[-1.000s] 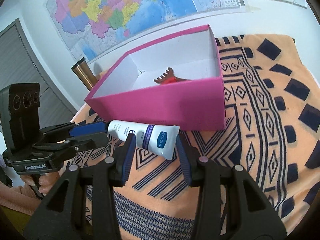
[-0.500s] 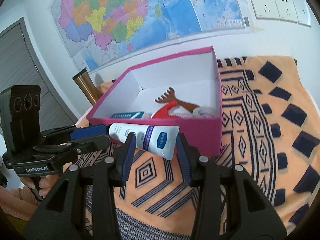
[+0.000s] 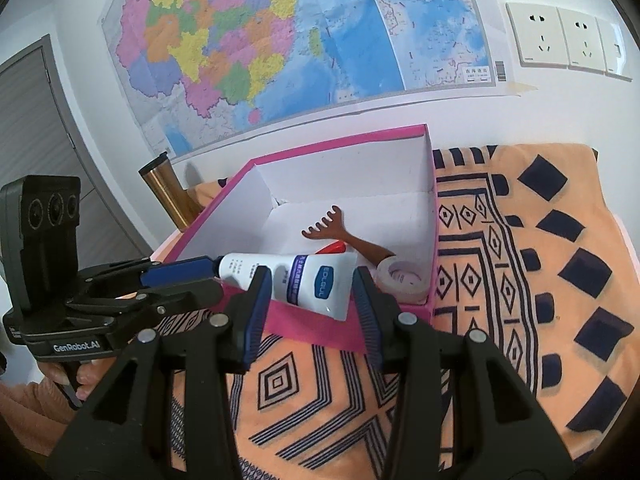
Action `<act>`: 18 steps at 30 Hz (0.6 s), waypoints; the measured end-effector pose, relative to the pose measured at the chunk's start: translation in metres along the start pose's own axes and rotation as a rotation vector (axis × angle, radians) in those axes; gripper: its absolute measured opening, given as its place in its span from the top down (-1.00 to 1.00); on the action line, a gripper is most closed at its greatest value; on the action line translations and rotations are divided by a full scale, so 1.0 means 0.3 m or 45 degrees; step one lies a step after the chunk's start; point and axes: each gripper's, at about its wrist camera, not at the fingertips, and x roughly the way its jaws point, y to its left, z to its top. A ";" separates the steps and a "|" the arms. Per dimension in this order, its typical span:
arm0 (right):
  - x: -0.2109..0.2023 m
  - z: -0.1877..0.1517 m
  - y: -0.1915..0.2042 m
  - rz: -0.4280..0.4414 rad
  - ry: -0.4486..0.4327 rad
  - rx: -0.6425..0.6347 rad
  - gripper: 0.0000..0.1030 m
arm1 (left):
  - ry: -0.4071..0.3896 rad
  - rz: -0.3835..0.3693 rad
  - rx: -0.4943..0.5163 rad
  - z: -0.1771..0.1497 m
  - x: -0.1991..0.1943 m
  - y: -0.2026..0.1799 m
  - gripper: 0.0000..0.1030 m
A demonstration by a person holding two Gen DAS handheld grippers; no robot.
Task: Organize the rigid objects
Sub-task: 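Lift the white tube and carry it over the pink box, then lower the white tube into the pink box and open the right gripper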
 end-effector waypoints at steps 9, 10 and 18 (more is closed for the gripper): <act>0.025 0.014 -0.022 -0.006 0.007 0.004 0.13 | 0.022 0.003 -0.024 0.023 0.039 0.017 0.30; 0.029 0.013 -0.025 -0.007 0.010 0.006 0.13 | 0.023 0.006 -0.023 0.024 0.042 0.017 0.30; 0.065 0.010 -0.043 -0.015 0.043 0.015 0.13 | 0.047 0.031 -0.037 0.036 0.081 0.034 0.30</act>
